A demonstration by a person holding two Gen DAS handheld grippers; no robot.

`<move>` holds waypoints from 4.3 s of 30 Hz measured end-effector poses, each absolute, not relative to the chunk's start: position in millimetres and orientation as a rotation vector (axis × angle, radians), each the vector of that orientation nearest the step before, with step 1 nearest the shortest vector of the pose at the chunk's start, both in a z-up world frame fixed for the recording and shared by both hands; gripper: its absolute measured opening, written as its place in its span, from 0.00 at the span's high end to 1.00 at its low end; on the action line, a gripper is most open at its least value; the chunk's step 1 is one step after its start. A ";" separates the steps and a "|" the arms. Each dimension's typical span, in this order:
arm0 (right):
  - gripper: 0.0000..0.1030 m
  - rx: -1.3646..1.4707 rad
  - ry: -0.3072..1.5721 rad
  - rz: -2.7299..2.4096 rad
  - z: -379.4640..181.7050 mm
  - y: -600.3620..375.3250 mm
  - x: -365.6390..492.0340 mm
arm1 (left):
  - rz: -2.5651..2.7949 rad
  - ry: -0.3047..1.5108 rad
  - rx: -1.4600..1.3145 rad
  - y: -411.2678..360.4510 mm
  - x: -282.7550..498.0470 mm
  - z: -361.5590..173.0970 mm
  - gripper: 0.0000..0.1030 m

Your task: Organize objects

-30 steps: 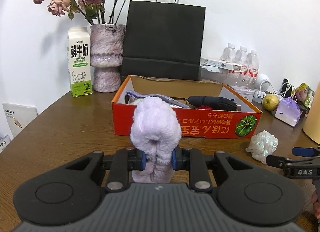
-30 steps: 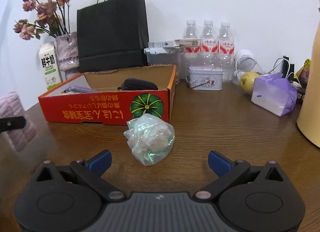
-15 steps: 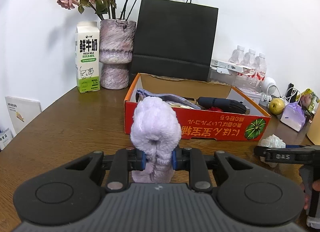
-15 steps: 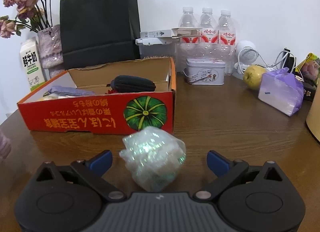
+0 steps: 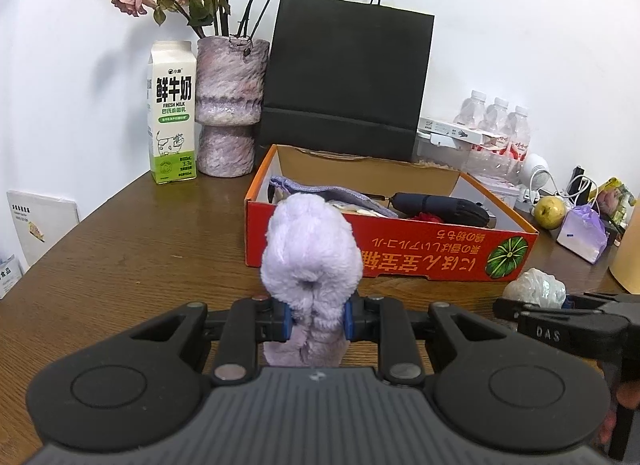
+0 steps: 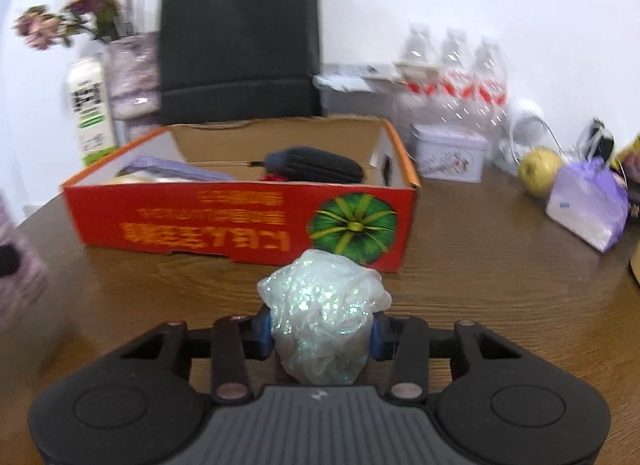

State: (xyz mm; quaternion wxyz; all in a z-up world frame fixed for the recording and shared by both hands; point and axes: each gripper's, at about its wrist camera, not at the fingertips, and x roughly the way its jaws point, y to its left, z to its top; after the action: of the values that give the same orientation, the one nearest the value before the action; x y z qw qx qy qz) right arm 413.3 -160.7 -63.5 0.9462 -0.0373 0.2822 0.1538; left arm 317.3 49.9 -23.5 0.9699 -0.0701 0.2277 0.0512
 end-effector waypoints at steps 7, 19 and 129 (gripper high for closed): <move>0.60 -0.094 0.499 0.387 -40.9 -147.8 373.6 | 0.081 0.450 -0.133 44.3 312.6 -21.5 0.78; 0.60 -0.078 0.428 0.420 -15.3 -142.7 342.9 | 0.054 0.394 -0.101 24.6 297.4 -10.9 0.78; 0.00 -0.069 0.397 0.353 9.8 -124.6 529.8 | 0.127 0.310 -0.071 58.9 462.8 21.1 0.00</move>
State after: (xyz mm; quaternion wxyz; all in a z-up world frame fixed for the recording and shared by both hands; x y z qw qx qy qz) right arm 529.8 -124.6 9.8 0.9644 -0.0340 0.1962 0.1742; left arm 462.8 58.9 21.1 0.9853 -0.0351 0.1544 0.0634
